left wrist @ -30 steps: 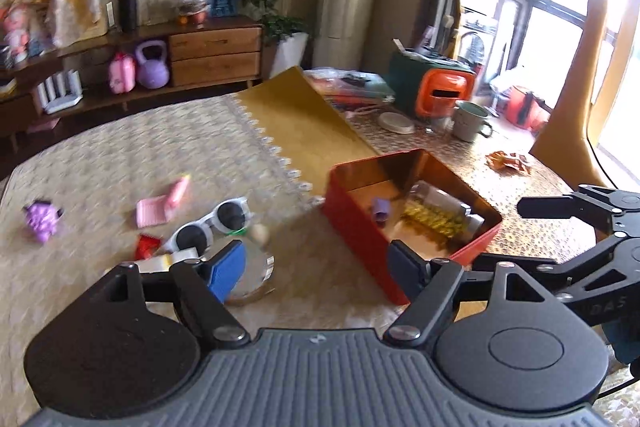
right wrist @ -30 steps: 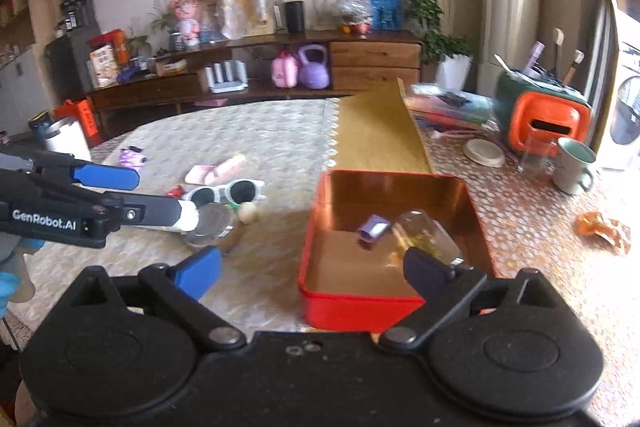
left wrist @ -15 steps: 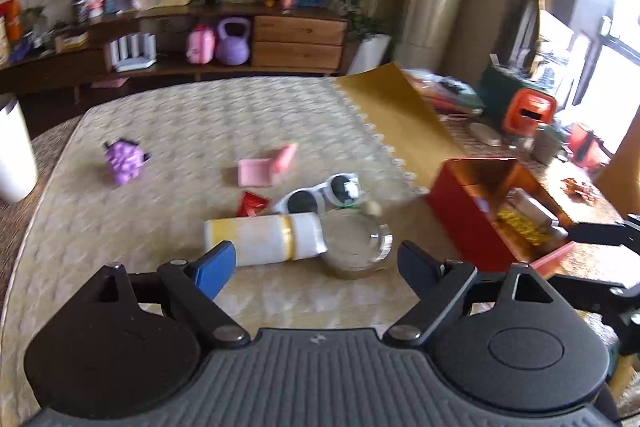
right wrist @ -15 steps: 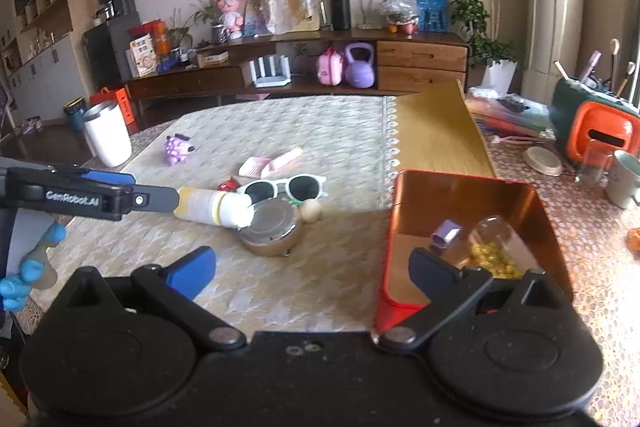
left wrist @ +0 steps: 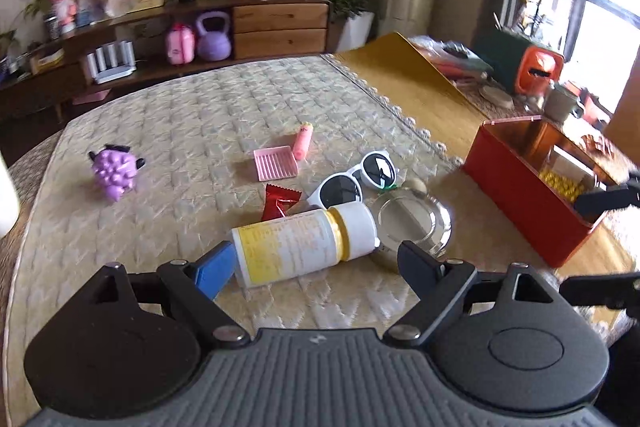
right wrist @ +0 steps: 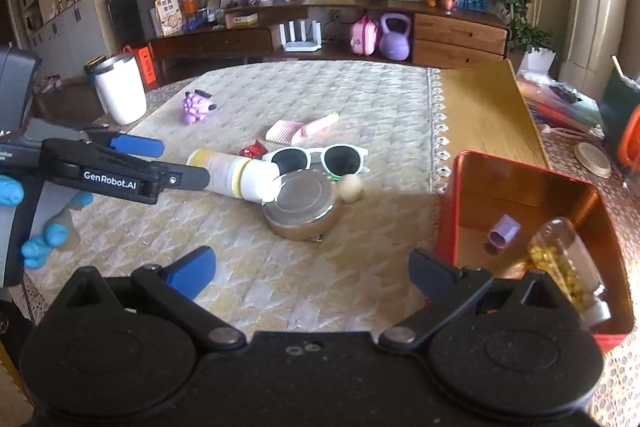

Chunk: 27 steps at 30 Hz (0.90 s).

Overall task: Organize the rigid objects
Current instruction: 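Withdraw both tools from the red box toward the pill bottle and tin, then grasp the white pill bottle with the left tool while the right tool grasps the silver tin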

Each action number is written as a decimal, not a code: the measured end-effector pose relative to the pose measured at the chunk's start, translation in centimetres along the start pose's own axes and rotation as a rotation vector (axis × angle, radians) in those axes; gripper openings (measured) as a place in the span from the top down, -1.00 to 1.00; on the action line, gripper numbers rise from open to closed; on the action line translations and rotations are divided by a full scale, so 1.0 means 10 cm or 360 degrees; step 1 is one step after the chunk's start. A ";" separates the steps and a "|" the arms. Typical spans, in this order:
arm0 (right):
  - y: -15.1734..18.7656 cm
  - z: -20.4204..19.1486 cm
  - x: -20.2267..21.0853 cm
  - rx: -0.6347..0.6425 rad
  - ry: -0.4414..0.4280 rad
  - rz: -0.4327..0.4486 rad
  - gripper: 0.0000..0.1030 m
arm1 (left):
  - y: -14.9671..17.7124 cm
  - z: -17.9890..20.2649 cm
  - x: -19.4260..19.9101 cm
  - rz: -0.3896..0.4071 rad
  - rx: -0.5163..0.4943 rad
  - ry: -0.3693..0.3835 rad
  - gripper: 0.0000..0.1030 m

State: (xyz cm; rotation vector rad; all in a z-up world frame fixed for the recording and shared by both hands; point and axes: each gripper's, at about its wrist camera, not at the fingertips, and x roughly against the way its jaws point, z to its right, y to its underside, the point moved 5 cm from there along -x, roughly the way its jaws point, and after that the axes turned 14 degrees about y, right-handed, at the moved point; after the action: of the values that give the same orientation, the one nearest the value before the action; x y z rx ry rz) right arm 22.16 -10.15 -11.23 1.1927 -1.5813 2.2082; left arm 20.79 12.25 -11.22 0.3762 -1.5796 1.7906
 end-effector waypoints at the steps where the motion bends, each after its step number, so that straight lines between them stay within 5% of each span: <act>1: -0.01 -0.02 -0.04 0.0010 0.0003 0.0001 -1.00 | 0.00 -0.02 -0.03 -0.0005 -0.0014 0.0002 -0.71; 13: -0.08 -0.28 -0.51 0.0232 -0.0042 -0.0014 -0.96 | 0.03 -0.34 -0.35 -0.0091 -0.0194 0.0149 -0.71; 27: -0.13 -0.31 -1.02 0.0285 -0.0039 -0.0086 -0.73 | 0.01 -0.50 -0.62 -0.0131 -0.0205 0.0280 -0.77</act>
State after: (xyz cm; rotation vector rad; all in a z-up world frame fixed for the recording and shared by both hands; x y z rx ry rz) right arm 28.10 -3.90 -17.69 1.2975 -1.3658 2.3496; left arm 26.25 15.11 -16.27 0.2134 -1.5237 1.6045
